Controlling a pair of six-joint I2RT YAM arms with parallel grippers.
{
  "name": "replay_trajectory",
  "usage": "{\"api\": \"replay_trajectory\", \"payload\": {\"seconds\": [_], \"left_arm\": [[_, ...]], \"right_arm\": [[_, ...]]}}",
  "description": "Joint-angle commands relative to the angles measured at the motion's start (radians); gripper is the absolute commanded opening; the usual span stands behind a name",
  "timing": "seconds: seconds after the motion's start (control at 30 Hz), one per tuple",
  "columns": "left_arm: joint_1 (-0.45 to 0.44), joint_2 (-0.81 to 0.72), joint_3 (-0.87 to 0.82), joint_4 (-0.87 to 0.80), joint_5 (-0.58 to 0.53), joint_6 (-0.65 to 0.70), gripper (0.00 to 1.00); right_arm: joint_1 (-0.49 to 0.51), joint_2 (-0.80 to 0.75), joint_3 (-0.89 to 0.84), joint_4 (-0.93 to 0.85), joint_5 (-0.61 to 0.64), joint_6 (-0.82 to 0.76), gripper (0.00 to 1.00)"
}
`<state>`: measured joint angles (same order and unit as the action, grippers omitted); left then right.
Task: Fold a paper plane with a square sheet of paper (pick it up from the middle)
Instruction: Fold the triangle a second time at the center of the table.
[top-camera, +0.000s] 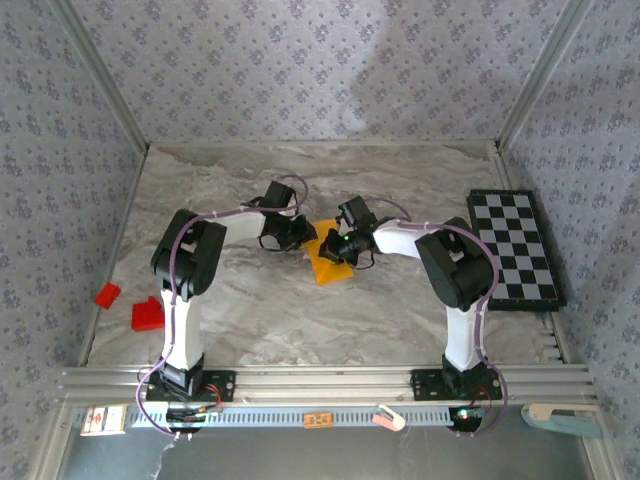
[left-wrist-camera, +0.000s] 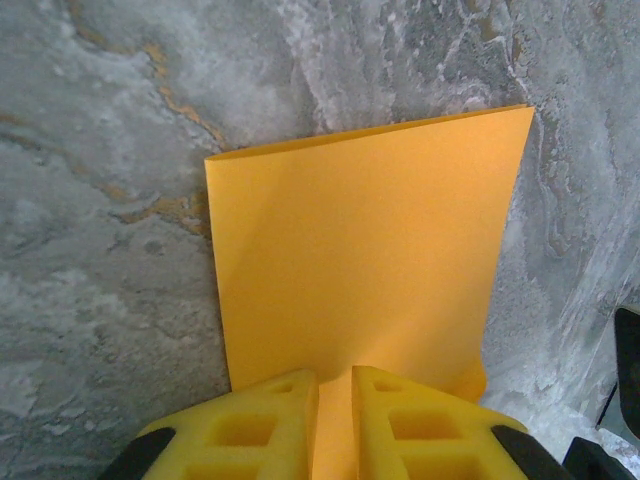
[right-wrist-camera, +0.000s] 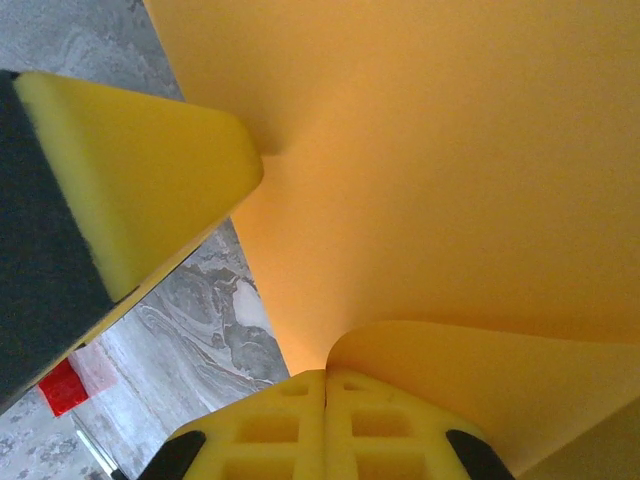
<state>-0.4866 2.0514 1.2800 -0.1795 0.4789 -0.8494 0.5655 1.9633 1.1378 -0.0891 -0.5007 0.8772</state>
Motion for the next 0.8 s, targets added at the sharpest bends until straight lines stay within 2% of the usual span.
{"api": "replay_trajectory", "payload": {"seconds": [0.0,0.77], "left_arm": [[-0.007,0.024,-0.025,-0.03,-0.014,-0.001,0.18],[-0.004,-0.009,-0.01,-0.046,-0.024,0.003,0.18]], "right_arm": [[0.001,0.022,0.018,-0.03,0.023,0.019,0.0],[-0.006,0.055,0.032,-0.079,0.019,0.023,0.0]]}}
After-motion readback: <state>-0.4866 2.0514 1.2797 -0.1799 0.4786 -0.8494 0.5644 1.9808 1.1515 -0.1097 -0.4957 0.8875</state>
